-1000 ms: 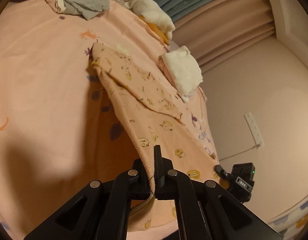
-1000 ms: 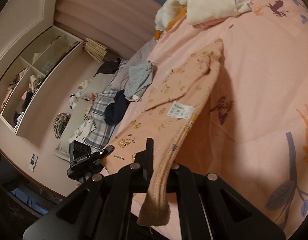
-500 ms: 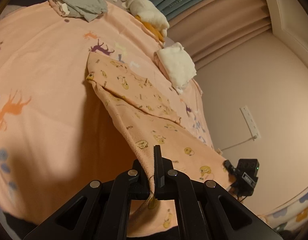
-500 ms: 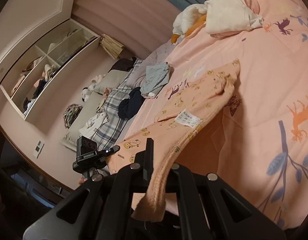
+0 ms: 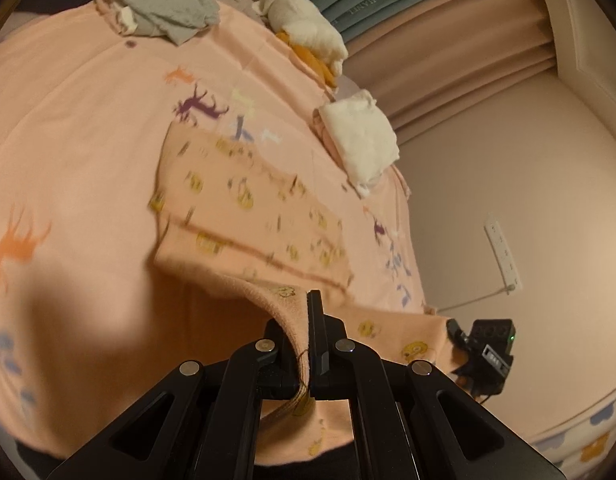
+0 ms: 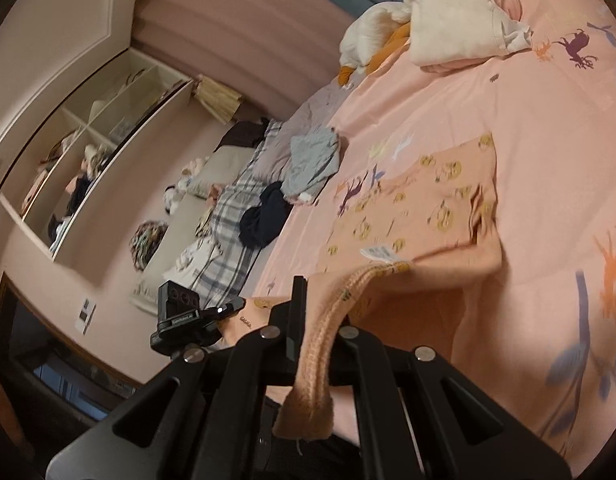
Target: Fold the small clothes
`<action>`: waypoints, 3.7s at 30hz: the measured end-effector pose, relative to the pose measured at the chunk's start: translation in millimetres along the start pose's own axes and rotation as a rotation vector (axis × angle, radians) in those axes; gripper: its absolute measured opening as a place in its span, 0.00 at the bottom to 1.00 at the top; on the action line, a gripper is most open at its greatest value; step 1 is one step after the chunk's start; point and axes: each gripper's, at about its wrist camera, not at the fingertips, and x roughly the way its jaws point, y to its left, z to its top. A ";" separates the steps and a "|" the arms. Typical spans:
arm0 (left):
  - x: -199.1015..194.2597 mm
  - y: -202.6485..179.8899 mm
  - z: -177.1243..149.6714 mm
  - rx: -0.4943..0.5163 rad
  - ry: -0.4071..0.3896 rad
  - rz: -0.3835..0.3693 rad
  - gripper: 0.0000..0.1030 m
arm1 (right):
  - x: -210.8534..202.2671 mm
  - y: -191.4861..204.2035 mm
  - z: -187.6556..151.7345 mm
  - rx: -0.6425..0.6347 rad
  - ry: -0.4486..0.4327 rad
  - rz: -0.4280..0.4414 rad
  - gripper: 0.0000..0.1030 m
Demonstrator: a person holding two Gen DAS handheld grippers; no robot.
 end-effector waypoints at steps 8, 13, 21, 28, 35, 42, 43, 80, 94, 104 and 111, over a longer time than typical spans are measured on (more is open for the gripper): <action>45.8 23.0 70.7 -0.109 0.008 -0.004 0.00 | 36.6 -28.8 66.6 0.050 -0.035 -0.044 0.04; 79.2 58.6 107.3 -0.209 0.032 0.035 0.00 | 75.1 -69.4 103.5 0.133 -0.021 -0.109 0.04; 142.4 116.1 138.6 -0.348 0.083 0.173 0.00 | 128.4 -141.5 127.6 0.285 0.032 -0.252 0.06; 150.1 125.5 142.5 -0.355 0.122 0.177 0.00 | 136.9 -168.3 127.0 0.354 0.095 -0.283 0.14; 130.3 108.9 131.9 -0.289 0.176 0.159 0.08 | 118.1 -151.5 121.0 0.346 0.102 -0.232 0.32; 130.5 102.5 121.8 -0.283 0.179 0.157 0.39 | 123.5 -146.5 111.1 0.306 0.166 -0.314 0.08; 130.9 101.1 121.8 -0.278 0.175 0.162 0.28 | 124.0 -149.1 110.7 0.315 0.169 -0.322 0.07; 123.9 74.3 91.2 -0.006 0.201 0.392 0.02 | 155.4 -85.1 97.6 -0.057 0.229 -0.355 0.18; 170.2 74.5 143.7 -0.079 0.011 0.313 0.02 | 285.7 -72.5 113.3 -0.283 0.322 -0.498 0.18; 140.9 65.7 161.5 -0.033 -0.056 0.314 0.02 | 253.5 -58.5 141.8 -0.261 0.191 -0.485 0.21; 145.4 84.4 153.7 -0.059 0.011 0.330 0.03 | 244.3 -58.7 118.1 -0.262 0.266 -0.471 0.33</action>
